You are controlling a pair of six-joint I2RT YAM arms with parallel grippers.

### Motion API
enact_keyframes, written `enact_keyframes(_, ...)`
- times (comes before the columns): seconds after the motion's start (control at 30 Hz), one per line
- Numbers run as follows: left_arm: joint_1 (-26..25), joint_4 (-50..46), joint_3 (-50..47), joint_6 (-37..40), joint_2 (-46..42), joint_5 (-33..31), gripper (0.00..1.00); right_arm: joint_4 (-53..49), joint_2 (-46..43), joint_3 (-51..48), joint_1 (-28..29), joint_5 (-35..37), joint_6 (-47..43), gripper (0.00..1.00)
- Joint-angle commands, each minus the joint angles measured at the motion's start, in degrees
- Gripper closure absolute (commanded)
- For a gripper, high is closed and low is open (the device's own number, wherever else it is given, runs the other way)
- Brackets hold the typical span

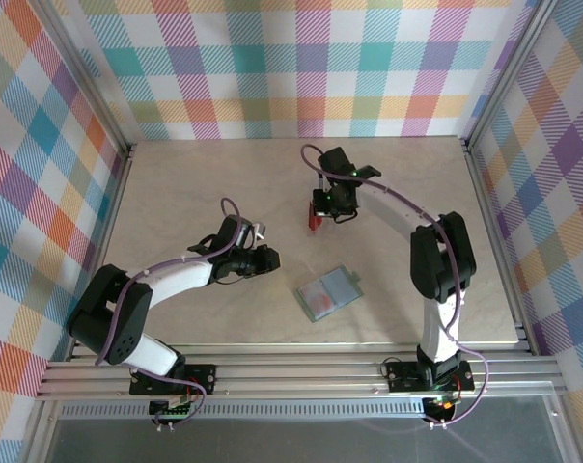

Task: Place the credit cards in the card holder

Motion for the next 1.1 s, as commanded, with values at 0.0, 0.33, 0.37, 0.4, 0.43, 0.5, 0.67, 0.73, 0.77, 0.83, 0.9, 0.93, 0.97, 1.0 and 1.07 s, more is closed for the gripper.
enact_keyframes(0.0, 0.4, 1.8, 0.8, -0.4, 1.5, 2.9, 0.78, 3.9, -8.1, -5.0, -0.2, 4.1, 1.5, 1.0)
enact_keyframes(0.33, -5.7, 2.9, 2.9, -4.0, 3.5, 7.7, 0.8, 13.3, -26.7, -28.1, -0.2, -2.6, 3.1, 1.0)
enact_keyframes(0.37, -6.3, 2.8, 2.6, -4.4, 2.8, 6.6, 0.81, 14.3, -28.5, -30.7, -0.2, -4.4, 3.4, 1.0)
enact_keyframes(0.4, -6.9, 2.3, 2.5, -4.4, 2.1, 5.1, 0.81, 15.4, -29.8, -32.9, -0.2, -6.2, 3.7, 1.0)
enact_keyframes(0.43, -7.5, 0.4, 2.8, -4.5, 1.7, 2.8, 0.82, 16.3, -31.1, -35.2, -0.2, -8.0, 4.2, 1.0)
enact_keyframes(0.5, -8.4, -2.5, 3.6, -4.6, 2.1, 0.4, 0.85, 18.6, -33.5, -39.5, -0.2, -11.2, 5.5, 1.0)
enact_keyframes(0.67, -11.8, -0.9, 3.7, -6.1, 5.2, 2.2, 0.87, 23.7, -38.9, -48.8, -0.2, -14.8, 7.4, 1.0)
enact_keyframes(0.73, -13.8, -0.1, 3.5, -6.5, 6.1, 1.6, 0.87, 25.1, -39.6, -50.9, -0.2, -15.8, 7.9, 1.0)
enact_keyframes(0.77, -14.7, 0.6, 3.2, -7.0, 6.4, 1.1, 0.87, 25.4, -39.6, -51.5, -0.2, -16.3, 8.0, 1.0)
enact_keyframes(0.83, -16.2, 1.4, 3.0, -7.6, 7.2, -0.1, 0.87, 26.3, -39.7, -52.8, -0.2, -17.0, 8.5, 1.0)
enact_keyframes(0.9, -17.2, 1.7, 3.1, -8.2, 8.6, -0.9, 0.87, 27.2, -40.0, -54.0, -0.2, -17.2, 8.8, 1.0)
enact_keyframes(0.93, -17.5, 1.9, 3.0, -8.6, 9.1, -1.2, 0.87, 27.4, -40.3, -54.4, -0.2, -17.1, 8.8, 1.0)
enact_keyframes(0.97, -17.8, 1.9, 2.9, -9.0, 9.8, -1.7, 0.87, 27.6, -40.6, -54.9, -0.2, -17.0, 9.0, 1.0)
enact_keyframes(1.0, -17.9, 1.6, 2.9, -9.1, 10.5, -2.3, 0.88, 27.9, -41.0, -55.4, -0.2, -16.8, 9.1, 1.0)
enact_keyframes(1.07, -17.9, 0.5, 3.2, -9.2, 11.5, -3.6, 0.88, 28.6, -41.6, -56.5, -0.2, -16.7, 9.5, 1.0)
